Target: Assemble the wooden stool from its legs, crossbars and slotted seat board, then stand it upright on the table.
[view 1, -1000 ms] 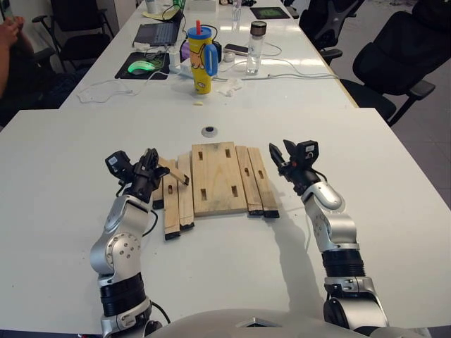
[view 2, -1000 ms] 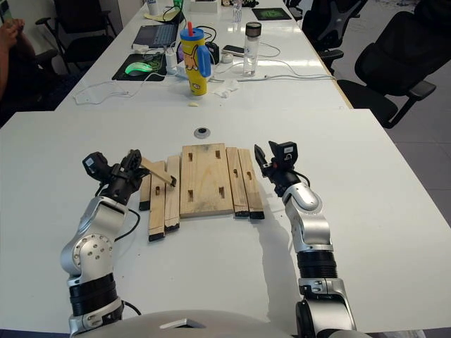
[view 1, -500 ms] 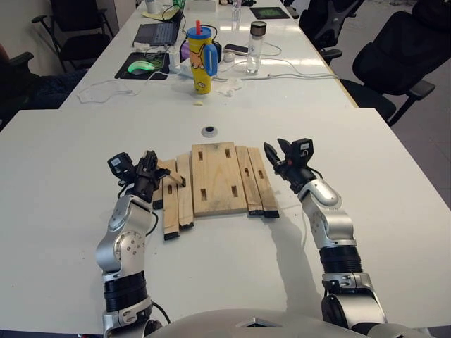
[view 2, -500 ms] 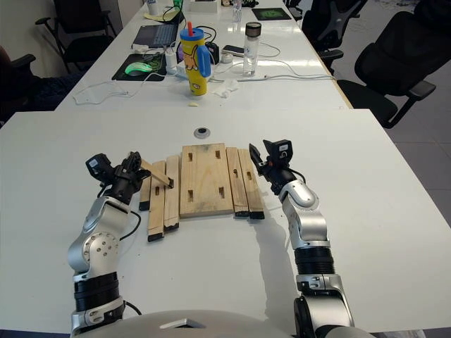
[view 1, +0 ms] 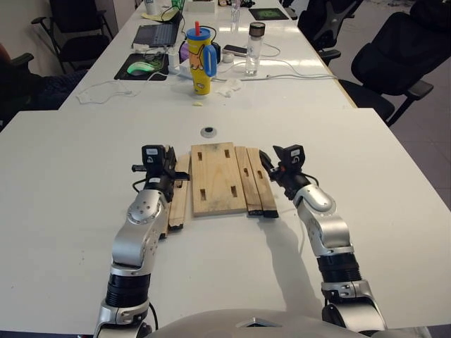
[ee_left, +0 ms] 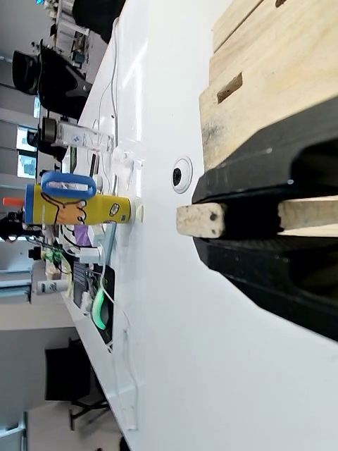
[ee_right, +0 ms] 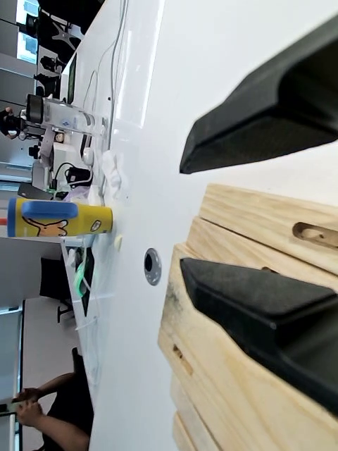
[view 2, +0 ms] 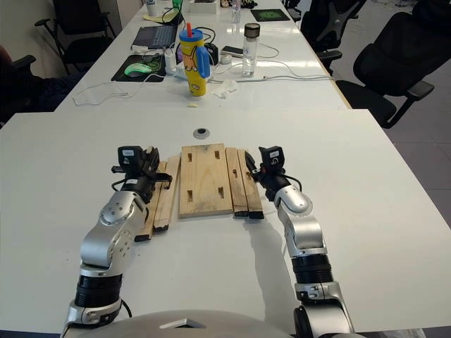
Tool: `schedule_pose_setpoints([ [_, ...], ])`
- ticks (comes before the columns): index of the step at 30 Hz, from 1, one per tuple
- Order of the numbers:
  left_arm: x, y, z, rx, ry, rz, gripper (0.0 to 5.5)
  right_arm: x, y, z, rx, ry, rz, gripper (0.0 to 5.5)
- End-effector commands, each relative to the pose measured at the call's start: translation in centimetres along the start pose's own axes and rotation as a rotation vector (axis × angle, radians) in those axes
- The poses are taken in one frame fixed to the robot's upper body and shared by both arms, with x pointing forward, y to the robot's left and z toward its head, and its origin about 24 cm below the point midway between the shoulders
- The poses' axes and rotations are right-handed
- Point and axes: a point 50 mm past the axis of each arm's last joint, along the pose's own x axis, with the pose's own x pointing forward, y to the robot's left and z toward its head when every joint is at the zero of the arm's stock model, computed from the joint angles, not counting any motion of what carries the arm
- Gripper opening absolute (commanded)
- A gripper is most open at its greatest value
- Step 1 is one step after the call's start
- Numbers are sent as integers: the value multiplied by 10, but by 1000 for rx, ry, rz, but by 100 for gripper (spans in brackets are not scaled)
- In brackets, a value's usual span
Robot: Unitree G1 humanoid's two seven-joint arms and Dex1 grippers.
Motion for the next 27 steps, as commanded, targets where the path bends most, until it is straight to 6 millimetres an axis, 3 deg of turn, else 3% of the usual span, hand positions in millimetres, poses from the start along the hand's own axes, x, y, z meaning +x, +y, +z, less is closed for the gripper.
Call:
schedule_pose_setpoints([
  [1,-21,16,-63,60,230,-20,44,-4,4,-1,-18,11,-5,221],
  [7,-23,17,-66,59,164,-93,44,-3,5,-1,-16,10,-2,221],
  [13,-11,13,-49,77,90,-104,44,1,6,0,-18,8,13,221],
  [15,-10,13,-40,65,36,-107,95,1,6,-1,-19,10,15,221],
  [19,-9,16,-14,50,-111,-101,152,2,6,-5,-2,16,16,221],
  [23,-11,14,30,144,-362,-90,217,2,9,-19,42,57,36,221],
  [27,-4,15,70,122,-488,-67,217,5,13,-19,47,48,63,221],
])
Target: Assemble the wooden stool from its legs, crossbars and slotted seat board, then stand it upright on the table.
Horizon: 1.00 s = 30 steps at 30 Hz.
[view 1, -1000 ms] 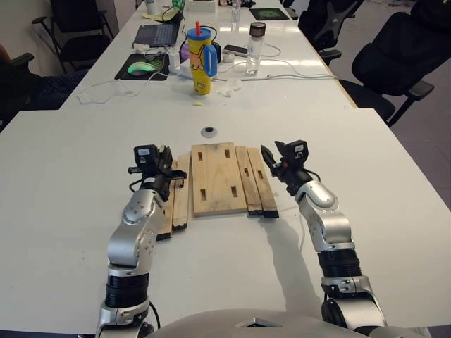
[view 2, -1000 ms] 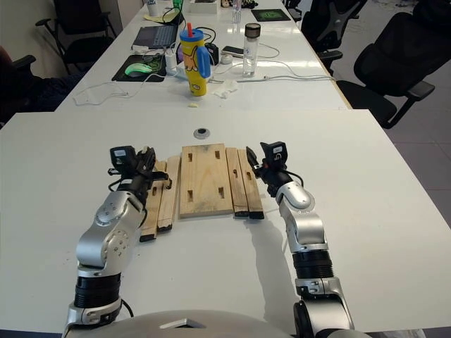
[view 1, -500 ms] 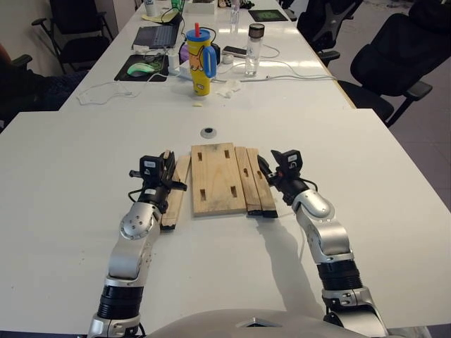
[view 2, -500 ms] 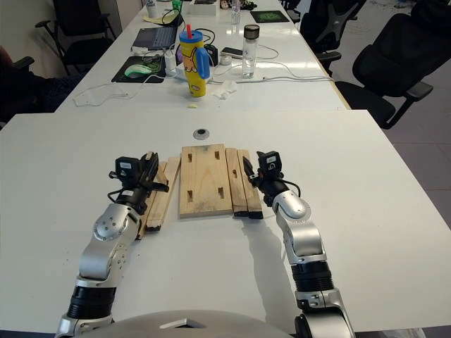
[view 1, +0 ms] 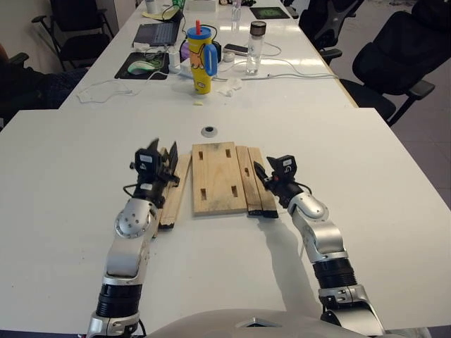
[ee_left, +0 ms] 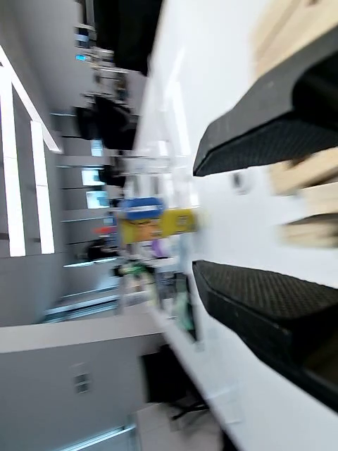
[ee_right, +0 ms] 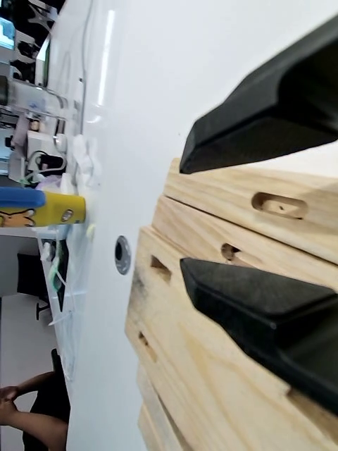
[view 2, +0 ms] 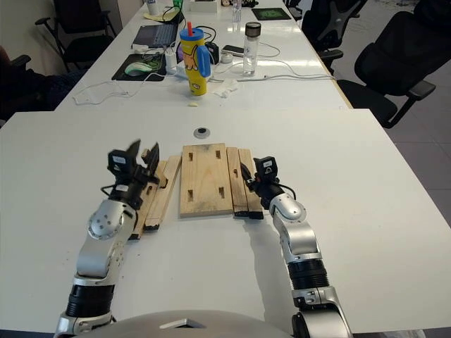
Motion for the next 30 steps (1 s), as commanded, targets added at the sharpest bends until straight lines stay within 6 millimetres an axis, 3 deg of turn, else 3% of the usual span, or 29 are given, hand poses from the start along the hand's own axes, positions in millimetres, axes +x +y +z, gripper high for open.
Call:
schedule_pose_setpoints([
  [1,29,8,37,-9,-124,28,217,6,5,4,-1,-24,34,221],
  [4,64,15,61,-39,-160,36,217,9,6,7,-4,-34,36,221],
  [6,77,17,60,-36,-130,13,217,11,6,8,-9,-39,39,221],
  [8,80,14,37,-80,-4,-12,217,13,7,8,-15,-44,43,221],
  [9,77,8,16,-90,107,-40,217,14,8,9,-16,-46,44,221],
  [12,41,-3,-48,-144,433,-67,217,16,11,10,-23,-51,55,221],
  [14,19,-8,-69,-168,532,-59,217,16,10,11,-29,-51,54,221],
  [15,15,-12,-70,-187,527,-56,217,16,9,11,-34,-51,46,221],
  [20,50,-10,-14,-202,202,-34,217,17,6,14,-35,-61,33,221],
  [23,62,11,24,-163,26,63,217,16,7,14,-29,-67,40,221],
  [26,57,43,49,-89,-73,205,217,13,6,16,-15,-85,35,221],
  [28,46,66,49,-5,-48,258,217,11,3,18,-13,-96,21,221],
  [30,37,75,26,27,87,183,217,8,-1,20,-9,-107,-7,221],
])
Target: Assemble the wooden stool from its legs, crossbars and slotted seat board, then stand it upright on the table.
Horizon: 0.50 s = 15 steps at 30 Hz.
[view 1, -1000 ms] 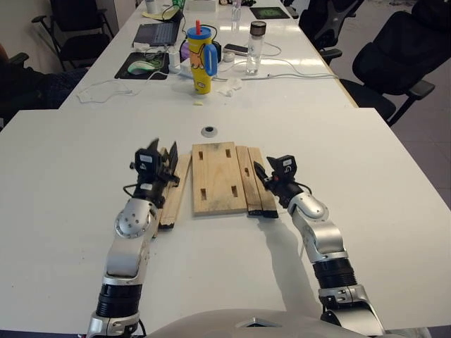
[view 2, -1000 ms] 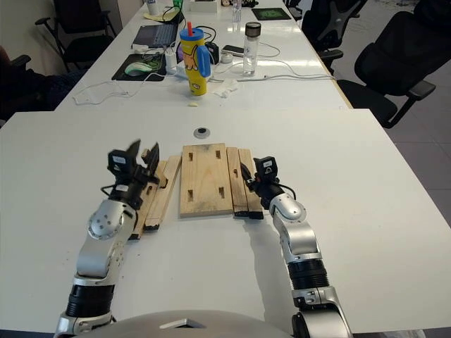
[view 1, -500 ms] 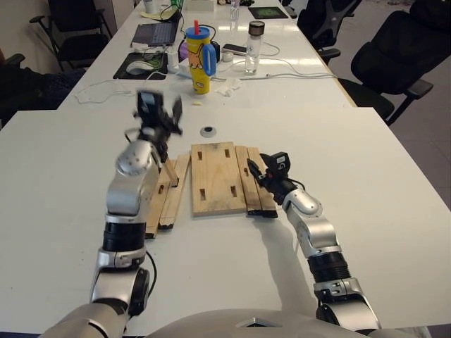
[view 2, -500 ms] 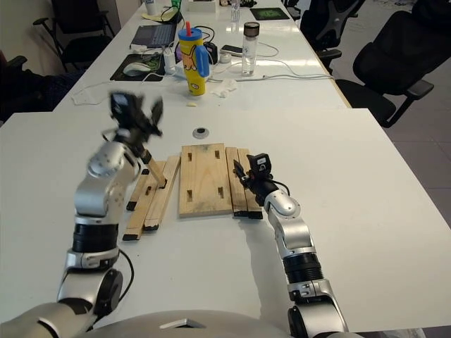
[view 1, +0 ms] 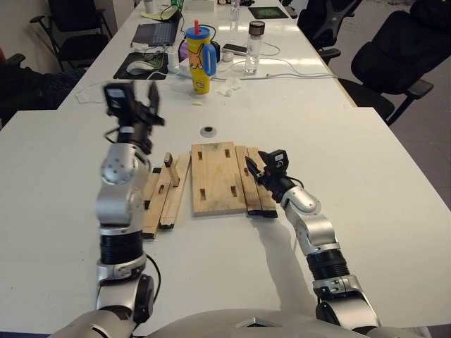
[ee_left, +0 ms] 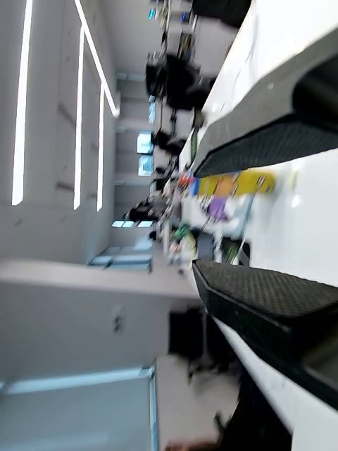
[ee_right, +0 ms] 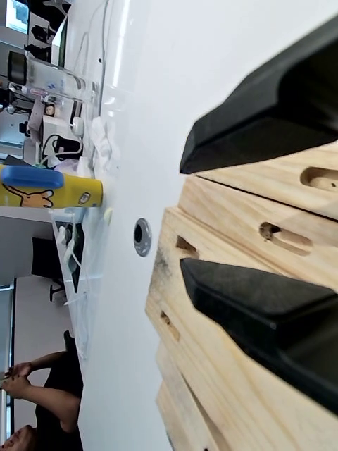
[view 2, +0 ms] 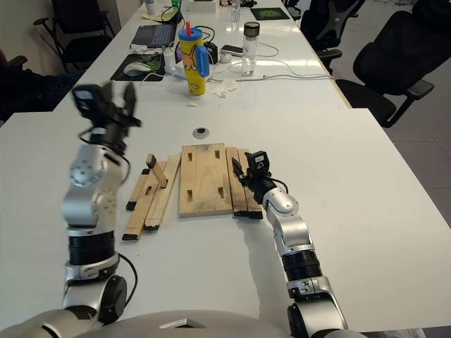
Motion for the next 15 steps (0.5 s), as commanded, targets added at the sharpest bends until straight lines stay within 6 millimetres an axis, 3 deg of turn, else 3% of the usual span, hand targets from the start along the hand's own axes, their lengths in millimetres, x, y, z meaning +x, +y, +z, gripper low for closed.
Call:
schedule_pose_setpoints([
  [1,-18,25,-38,71,245,-140,217,-6,-9,6,9,-36,-58,221],
  [6,-44,55,-87,85,616,-389,217,-11,-22,18,19,-77,-128,221],
  [11,-50,73,-95,49,730,-453,217,-9,-30,28,24,-92,-140,221],
  [15,-63,75,-104,11,852,-475,217,-10,-30,28,21,-88,-139,221],
])
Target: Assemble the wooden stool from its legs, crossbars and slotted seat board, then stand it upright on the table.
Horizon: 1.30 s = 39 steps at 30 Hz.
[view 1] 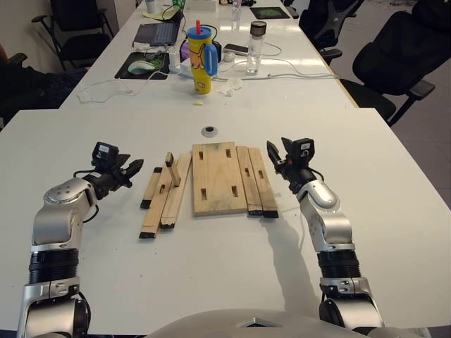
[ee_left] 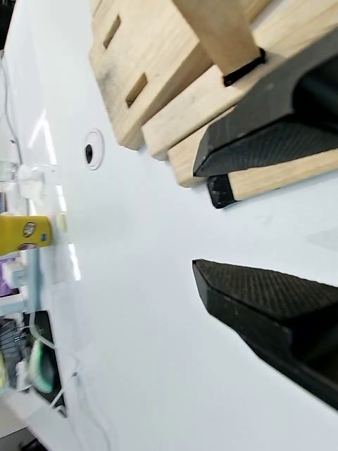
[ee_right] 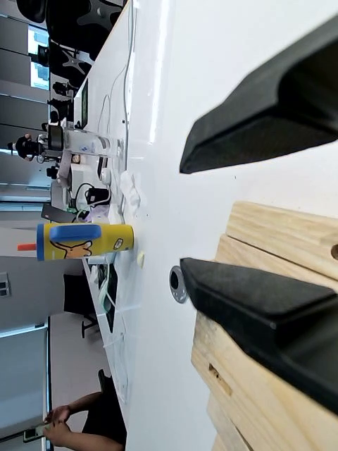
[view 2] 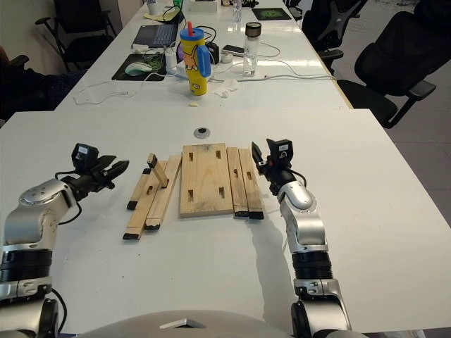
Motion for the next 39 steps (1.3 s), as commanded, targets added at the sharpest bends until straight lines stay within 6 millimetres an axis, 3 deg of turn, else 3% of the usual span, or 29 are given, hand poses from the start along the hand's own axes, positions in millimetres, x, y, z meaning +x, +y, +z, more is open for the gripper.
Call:
schedule_pose_setpoints([
  [1,-4,-3,-21,-56,162,-41,217,0,-1,7,-5,-13,0,221],
  [7,-1,-14,-36,-137,296,-37,217,-3,-1,4,-2,-3,-19,221],
  [13,4,-26,-44,-187,324,-66,217,-1,1,4,-1,-3,-12,221],
  [19,7,-31,-47,-192,347,-78,217,0,2,1,-6,15,-3,221],
  [25,7,-30,-62,-184,435,-34,217,1,7,1,-6,19,12,221],
  [30,7,-27,-70,-155,494,8,142,2,6,3,-10,15,-4,221],
  [33,9,-25,-73,-137,480,23,133,3,5,5,-8,15,-28,221],
  [35,14,-19,-64,-106,402,53,133,5,3,7,-15,12,-50,221],
  [37,22,-11,-37,-59,238,114,133,6,-2,11,8,10,-76,221],
  [39,27,-5,8,9,-12,169,133,8,-1,17,45,-13,-48,221],
])
